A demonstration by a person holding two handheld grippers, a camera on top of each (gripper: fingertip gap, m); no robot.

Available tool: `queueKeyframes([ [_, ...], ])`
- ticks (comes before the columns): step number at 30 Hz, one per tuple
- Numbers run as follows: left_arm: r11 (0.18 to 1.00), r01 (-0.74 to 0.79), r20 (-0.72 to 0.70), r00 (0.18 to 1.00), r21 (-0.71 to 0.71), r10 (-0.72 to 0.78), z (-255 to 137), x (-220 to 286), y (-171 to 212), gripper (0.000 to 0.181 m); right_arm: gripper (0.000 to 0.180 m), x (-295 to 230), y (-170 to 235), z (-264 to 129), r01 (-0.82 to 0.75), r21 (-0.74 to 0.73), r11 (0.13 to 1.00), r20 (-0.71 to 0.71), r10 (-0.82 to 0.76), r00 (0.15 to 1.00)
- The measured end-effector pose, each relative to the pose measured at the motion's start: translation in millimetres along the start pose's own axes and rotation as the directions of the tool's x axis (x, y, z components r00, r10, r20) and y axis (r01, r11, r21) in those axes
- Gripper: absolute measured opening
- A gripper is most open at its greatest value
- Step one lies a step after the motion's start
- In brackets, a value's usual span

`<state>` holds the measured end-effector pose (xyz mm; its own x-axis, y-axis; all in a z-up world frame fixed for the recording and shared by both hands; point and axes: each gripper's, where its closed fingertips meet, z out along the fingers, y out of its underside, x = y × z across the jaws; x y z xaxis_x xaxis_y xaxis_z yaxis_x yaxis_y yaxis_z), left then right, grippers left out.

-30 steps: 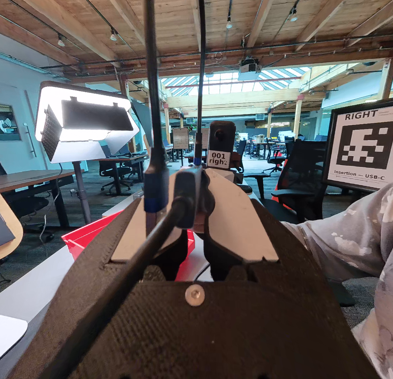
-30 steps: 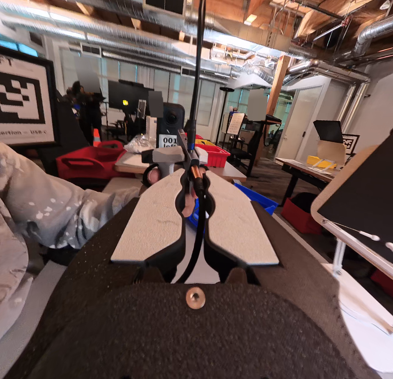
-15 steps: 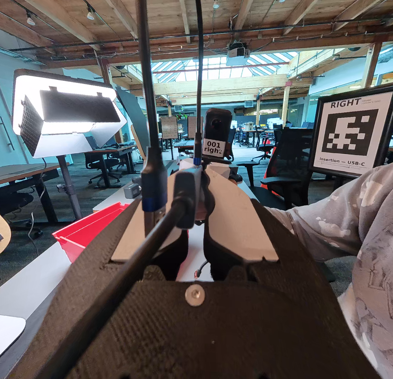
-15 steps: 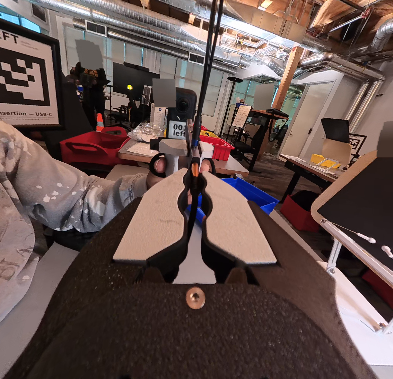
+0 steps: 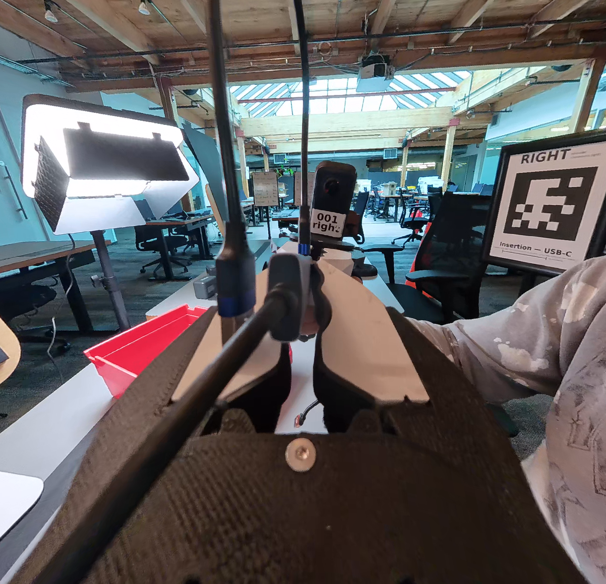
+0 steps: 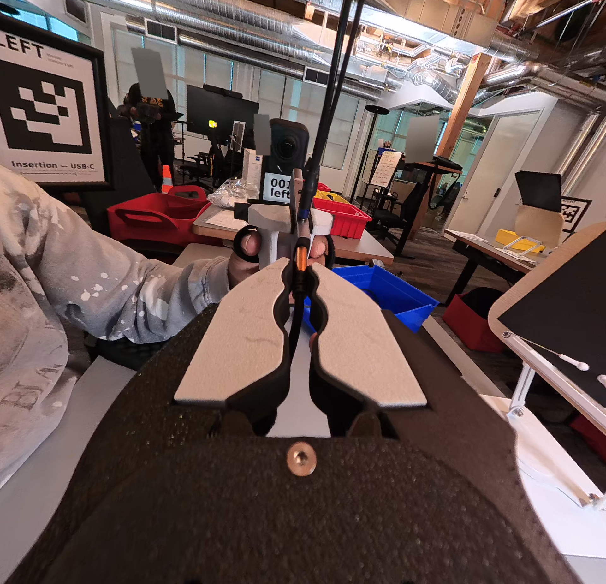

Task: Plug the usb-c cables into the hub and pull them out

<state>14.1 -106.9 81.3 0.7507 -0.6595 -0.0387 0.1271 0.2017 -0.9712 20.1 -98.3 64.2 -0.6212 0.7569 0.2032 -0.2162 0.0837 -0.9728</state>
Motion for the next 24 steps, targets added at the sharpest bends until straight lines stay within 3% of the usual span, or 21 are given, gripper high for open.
queueKeyframes([
  [13, 0.999, 0.018, 0.059, 0.998, 0.027, -0.020, 2.5, -13.3, 5.5, 0.010, 0.007, 11.9, 11.9, -7.2, -0.059, 0.004, 0.998, 0.018, 0.059, 0.998],
  [15, 0.967, 0.052, 0.120, 0.989, 0.251, -0.084, -37.0, -35.3, -38.9, 0.010, 0.007, 32.0, 4.3, -43.2, -0.100, 0.096, 0.990, -0.027, 0.103, 0.994],
  [16, 0.954, 0.049, 0.142, 0.985, 0.295, -0.094, -64.7, -44.9, -59.7, 0.011, 0.007, 44.7, 1.2, -65.8, -0.117, 0.139, 0.983, -0.068, 0.127, 0.990],
  [19, 0.996, -0.085, 0.226, 0.970, -0.023, 0.088, -70.2, -40.7, -39.6, 0.012, 0.007, 58.6, -2.2, -81.9, -0.054, 0.108, 0.993, -0.184, 0.073, 0.980],
  [21, 0.994, -0.101, 0.240, 0.965, -0.034, 0.106, -62.9, -41.4, -37.7, 0.011, 0.007, 68.2, 1.8, -75.2, -0.038, 0.038, 0.999, -0.253, 0.046, 0.966],
  [24, 0.999, 0.004, 0.221, 0.975, -0.036, 0.004, -59.7, -48.1, -33.3, 0.011, 0.007, 76.5, 1.3, -71.0, 0.013, -0.044, 0.999, -0.319, -0.026, 0.947],
])
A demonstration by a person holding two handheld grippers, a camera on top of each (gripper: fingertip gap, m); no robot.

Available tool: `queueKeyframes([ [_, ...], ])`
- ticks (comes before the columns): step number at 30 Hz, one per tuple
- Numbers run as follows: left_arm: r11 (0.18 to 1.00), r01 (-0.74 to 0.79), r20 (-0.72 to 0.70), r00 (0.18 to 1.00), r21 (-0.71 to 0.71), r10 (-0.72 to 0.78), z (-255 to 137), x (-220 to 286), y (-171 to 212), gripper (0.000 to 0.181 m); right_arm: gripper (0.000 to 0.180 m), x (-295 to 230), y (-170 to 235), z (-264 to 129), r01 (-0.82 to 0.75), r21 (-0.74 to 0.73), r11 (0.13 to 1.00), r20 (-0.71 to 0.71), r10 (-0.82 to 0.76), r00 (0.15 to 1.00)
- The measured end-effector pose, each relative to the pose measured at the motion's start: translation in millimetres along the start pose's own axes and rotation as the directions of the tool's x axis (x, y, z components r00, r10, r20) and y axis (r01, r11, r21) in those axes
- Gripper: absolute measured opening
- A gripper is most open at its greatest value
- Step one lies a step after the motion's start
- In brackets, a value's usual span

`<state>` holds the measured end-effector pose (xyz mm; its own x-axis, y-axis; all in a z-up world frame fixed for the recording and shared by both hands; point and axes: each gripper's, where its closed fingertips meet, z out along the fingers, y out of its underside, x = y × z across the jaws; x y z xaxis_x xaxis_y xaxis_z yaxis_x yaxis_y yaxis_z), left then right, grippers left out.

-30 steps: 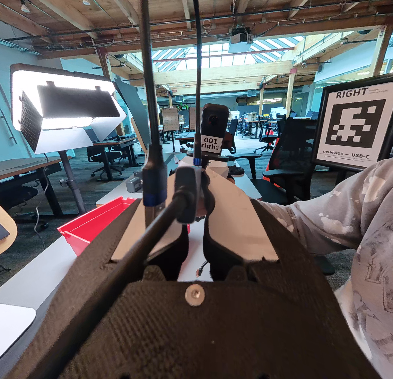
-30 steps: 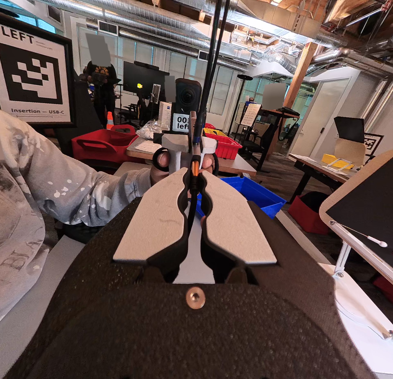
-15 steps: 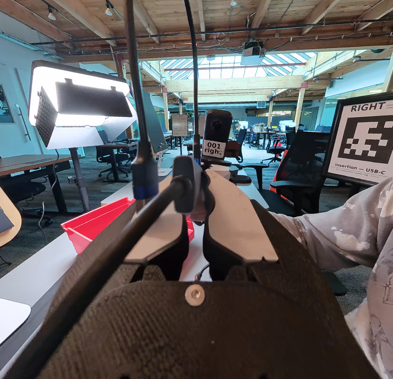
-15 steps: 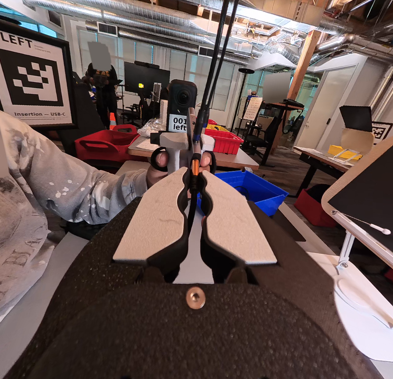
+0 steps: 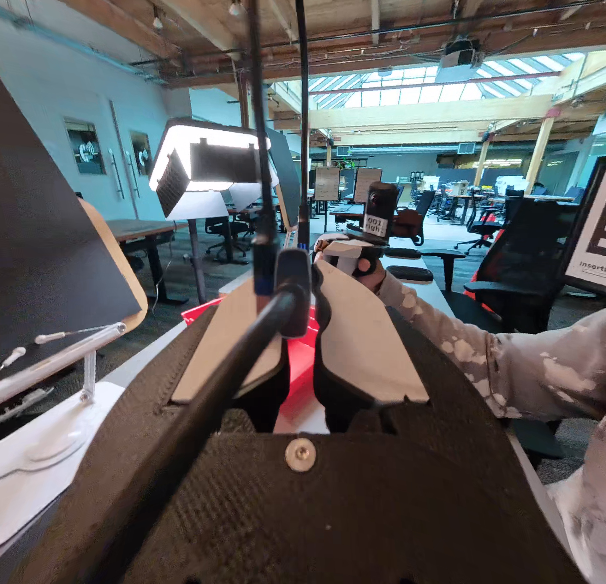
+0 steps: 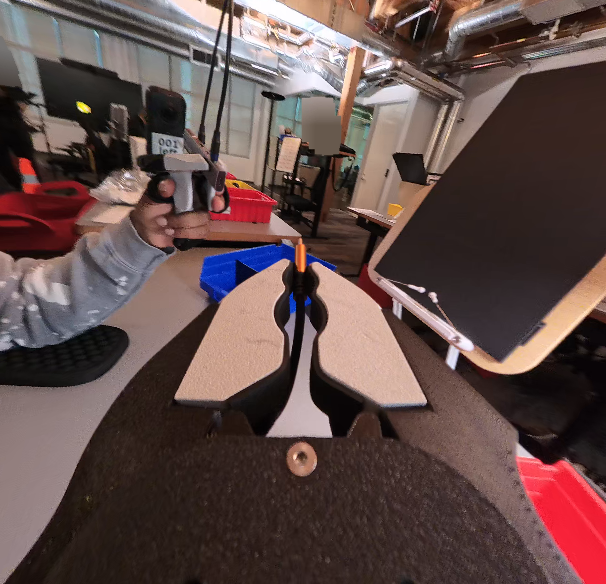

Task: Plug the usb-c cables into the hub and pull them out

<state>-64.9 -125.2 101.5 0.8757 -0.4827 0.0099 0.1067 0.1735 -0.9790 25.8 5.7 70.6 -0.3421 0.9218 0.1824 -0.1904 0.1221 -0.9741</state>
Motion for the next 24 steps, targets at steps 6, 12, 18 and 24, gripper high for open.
queueKeyframes([
  [6, 0.995, -0.029, 0.095, 0.995, -0.093, 0.038, -4.2, -15.6, 11.0, 0.010, 0.007, 46.7, -25.8, 12.5, 0.086, -0.112, 0.990, -0.102, -0.098, 0.990],
  [12, 0.993, 0.022, 0.109, 0.994, -0.116, -0.010, -4.0, -22.3, 19.3, 0.010, 0.007, 112.7, -17.6, 6.1, 0.097, -0.224, 0.970, -0.280, -0.160, 0.947],
  [18, 0.991, 0.038, 0.102, 0.994, -0.127, -0.025, -3.2, -25.2, 23.6, 0.010, 0.007, 128.4, 116.8, -32.8, -0.055, -0.567, 0.822, -0.350, -0.180, 0.919],
  [24, 0.988, 0.029, 0.085, 0.996, -0.154, -0.016, 3.2, -22.1, 31.4, 0.010, 0.008, 103.8, 229.5, -66.0, -0.085, -0.873, 0.481, -0.214, -0.219, 0.952],
])
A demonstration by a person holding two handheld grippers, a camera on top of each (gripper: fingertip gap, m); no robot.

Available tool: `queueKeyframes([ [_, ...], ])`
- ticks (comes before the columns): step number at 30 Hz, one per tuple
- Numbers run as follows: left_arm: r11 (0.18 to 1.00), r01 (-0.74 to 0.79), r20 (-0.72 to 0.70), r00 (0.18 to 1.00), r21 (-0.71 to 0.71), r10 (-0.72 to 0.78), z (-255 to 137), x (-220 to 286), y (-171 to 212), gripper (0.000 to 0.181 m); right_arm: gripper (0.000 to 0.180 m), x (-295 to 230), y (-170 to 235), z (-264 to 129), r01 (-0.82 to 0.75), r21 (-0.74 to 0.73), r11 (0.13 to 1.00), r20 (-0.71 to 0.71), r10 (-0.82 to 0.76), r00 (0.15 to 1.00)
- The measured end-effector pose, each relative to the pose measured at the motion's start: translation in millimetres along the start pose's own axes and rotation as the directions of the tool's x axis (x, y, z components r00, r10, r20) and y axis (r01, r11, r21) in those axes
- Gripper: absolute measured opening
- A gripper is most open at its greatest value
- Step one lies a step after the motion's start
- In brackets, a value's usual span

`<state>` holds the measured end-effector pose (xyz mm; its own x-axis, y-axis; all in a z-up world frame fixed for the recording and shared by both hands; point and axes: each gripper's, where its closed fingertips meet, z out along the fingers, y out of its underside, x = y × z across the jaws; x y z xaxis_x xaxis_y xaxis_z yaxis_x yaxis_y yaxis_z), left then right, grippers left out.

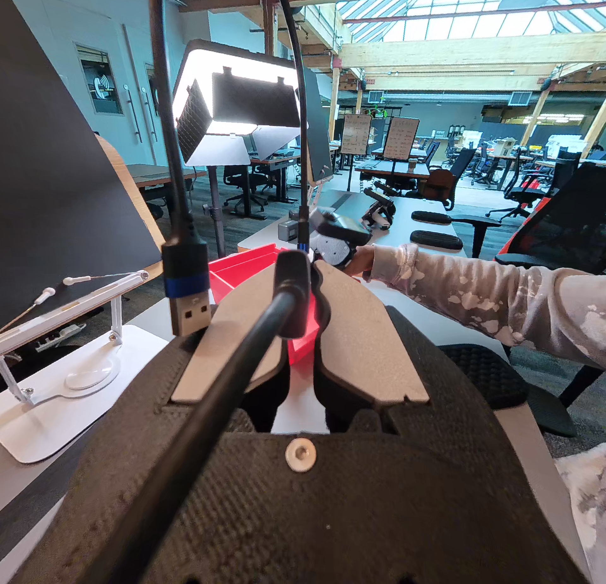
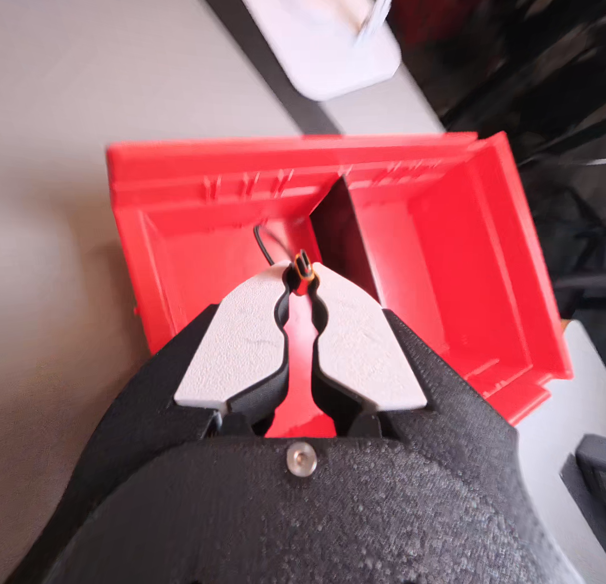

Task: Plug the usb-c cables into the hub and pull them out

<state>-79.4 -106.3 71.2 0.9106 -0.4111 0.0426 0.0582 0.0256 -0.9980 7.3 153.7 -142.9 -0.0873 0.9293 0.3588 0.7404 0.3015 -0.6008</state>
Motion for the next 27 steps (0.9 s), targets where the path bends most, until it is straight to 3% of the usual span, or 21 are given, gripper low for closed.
queueKeyframes([
  [5, 1.000, -0.008, -0.002, 1.000, -0.025, 0.008, 3.2, 0.7, 5.9, 0.010, 0.037, -3.0, 41.7, -1.9, 0.076, -0.319, 0.945, 0.026, -0.071, 0.997],
  [9, 0.999, -0.003, -0.004, 1.000, -0.034, 0.003, 4.1, -1.3, 8.7, 0.010, 0.045, 8.3, 34.3, -37.5, 0.027, -0.315, 0.949, 0.000, -0.028, 1.000],
  [12, 0.999, 0.009, -0.013, 1.000, -0.038, -0.010, 6.5, -1.8, 11.5, 0.009, 0.045, 13.4, -5.8, -66.9, 0.001, -0.121, 0.993, -0.049, -0.007, 0.999],
  [14, 0.999, 0.013, -0.025, 1.000, -0.040, -0.014, 8.9, -0.1, 13.4, 0.009, 0.042, -4.1, -53.0, -88.8, -0.018, 0.123, 0.992, 0.007, 0.017, 1.000],
  [18, 0.997, -0.004, -0.080, 0.997, -0.078, -0.002, 14.9, 11.4, 20.7, 0.010, 0.036, -73.6, -143.2, -144.2, -0.023, 0.586, 0.810, 0.203, -0.120, 0.972],
  [22, 0.968, -0.068, -0.185, 0.982, -0.240, 0.023, 18.2, 34.8, 45.1, 0.011, 0.036, -134.4, -180.8, -161.0, -0.031, 0.695, 0.718, 0.313, -0.263, 0.913],
  [27, 0.867, -0.108, -0.168, 0.985, -0.486, 0.028, 10.8, 33.4, 85.1, 0.011, 0.027, -158.7, -177.9, -156.9, 0.064, 0.654, 0.754, 0.272, -0.313, 0.910],
])
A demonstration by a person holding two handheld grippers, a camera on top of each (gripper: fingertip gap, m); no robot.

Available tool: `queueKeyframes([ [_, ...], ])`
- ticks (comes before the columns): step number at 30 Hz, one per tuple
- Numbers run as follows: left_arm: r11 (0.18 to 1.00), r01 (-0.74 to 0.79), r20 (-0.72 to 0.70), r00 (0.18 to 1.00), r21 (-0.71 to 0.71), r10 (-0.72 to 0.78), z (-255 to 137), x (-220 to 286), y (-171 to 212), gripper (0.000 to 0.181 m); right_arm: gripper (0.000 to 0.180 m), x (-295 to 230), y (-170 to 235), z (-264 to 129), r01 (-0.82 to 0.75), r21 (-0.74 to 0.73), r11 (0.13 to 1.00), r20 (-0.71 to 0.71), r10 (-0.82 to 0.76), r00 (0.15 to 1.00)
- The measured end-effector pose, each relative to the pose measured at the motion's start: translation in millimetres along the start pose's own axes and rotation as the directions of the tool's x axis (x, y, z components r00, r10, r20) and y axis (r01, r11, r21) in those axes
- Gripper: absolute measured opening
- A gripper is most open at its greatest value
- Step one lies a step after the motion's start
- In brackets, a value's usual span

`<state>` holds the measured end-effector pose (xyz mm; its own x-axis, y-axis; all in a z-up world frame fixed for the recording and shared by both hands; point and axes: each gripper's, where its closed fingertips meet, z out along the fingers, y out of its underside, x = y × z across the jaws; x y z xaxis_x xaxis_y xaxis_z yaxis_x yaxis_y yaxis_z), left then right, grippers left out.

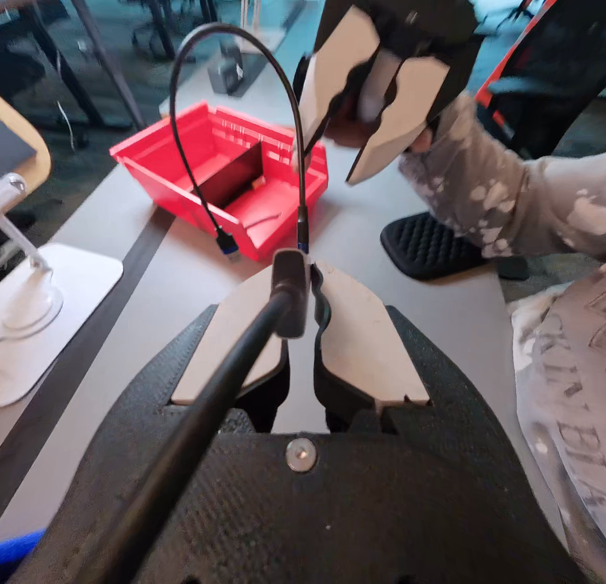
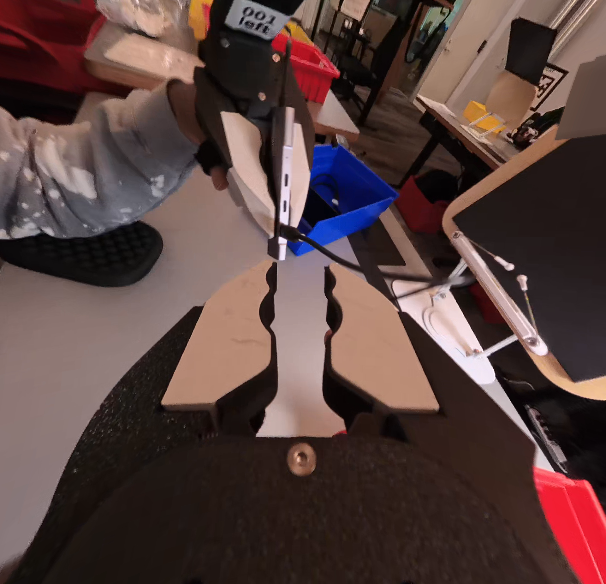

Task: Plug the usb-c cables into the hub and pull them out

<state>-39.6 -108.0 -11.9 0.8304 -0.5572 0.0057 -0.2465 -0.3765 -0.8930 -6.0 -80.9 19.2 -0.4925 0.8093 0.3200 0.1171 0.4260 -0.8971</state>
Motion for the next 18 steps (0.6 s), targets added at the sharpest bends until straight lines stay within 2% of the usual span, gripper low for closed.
queueKeyframes([
  [3, 0.986, 0.016, 0.036, 0.999, -0.163, -0.010, 3.2, -9.3, 28.9, 0.010, 0.023, -9.3, 8.0, -3.8, 0.043, -0.073, 0.996, 0.009, -0.042, 0.999],
  [6, 0.952, 0.008, 0.083, 0.996, -0.307, 0.018, 9.2, -19.1, 55.4, 0.010, 0.024, -23.8, 8.4, -1.7, 0.086, -0.077, 0.993, 0.040, -0.083, 0.996],
  [9, 0.919, -0.025, 0.041, 0.998, -0.393, 0.045, 19.0, -11.5, 70.6, 0.010, 0.031, -25.2, 23.0, 14.1, 0.126, -0.139, 0.982, 0.038, -0.122, 0.992],
  [15, 0.917, -0.106, -0.059, 0.994, -0.385, 0.091, 27.7, 9.7, 68.2, 0.010, 0.030, -40.4, 69.6, 55.6, 0.098, -0.232, 0.968, 0.164, -0.061, 0.985],
  [18, 0.926, -0.109, -0.076, 0.993, -0.362, 0.088, 24.4, 11.7, 65.0, 0.010, 0.013, -42.7, 70.7, 65.2, 0.075, -0.178, 0.981, 0.180, -0.043, 0.983],
])
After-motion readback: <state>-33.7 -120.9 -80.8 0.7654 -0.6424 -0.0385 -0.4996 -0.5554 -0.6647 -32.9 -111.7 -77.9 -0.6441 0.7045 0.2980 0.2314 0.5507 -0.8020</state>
